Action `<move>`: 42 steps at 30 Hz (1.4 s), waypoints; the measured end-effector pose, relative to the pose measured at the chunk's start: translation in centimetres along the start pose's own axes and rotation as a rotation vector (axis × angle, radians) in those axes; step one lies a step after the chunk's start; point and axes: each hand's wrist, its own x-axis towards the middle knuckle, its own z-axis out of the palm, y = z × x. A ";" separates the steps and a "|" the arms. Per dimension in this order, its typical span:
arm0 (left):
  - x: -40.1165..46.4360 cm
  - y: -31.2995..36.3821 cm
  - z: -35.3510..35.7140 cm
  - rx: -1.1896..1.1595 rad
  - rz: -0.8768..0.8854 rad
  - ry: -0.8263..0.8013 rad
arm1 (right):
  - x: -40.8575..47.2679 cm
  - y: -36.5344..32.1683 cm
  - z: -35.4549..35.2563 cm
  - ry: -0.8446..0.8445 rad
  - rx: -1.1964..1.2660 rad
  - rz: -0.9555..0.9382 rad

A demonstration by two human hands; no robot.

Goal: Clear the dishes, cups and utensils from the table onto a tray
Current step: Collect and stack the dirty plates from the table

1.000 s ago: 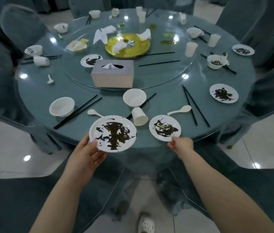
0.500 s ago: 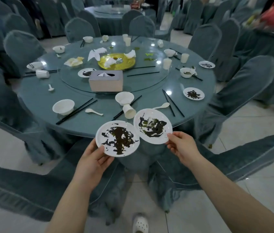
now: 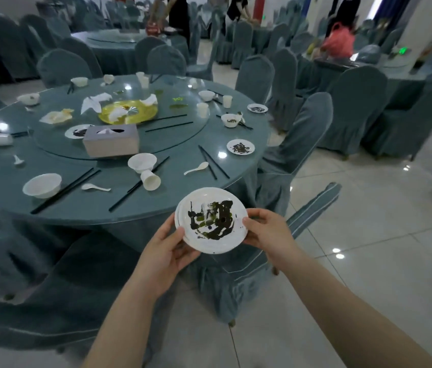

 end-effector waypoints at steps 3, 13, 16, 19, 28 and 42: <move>1.4 -0.7 3.7 0.026 -0.015 -0.056 | 0.3 -0.9 -3.7 0.051 0.004 -0.055; 10.4 -6.7 21.1 0.028 -0.053 -0.154 | 6.9 -4.9 -22.0 0.145 0.012 -0.109; 13.0 -8.4 25.7 -0.008 -0.061 -0.132 | 9.9 -6.2 -26.7 0.122 0.008 -0.075; 15.4 -9.4 28.9 -0.046 -0.051 -0.089 | 13.1 -7.7 -30.2 0.106 0.015 -0.037; 25.1 -8.0 30.3 -0.141 0.033 0.130 | 24.0 -11.0 -33.8 -0.002 -0.008 0.067; 35.8 -3.2 26.5 -0.252 0.145 0.316 | 41.7 -11.7 -28.7 -0.161 -0.203 0.204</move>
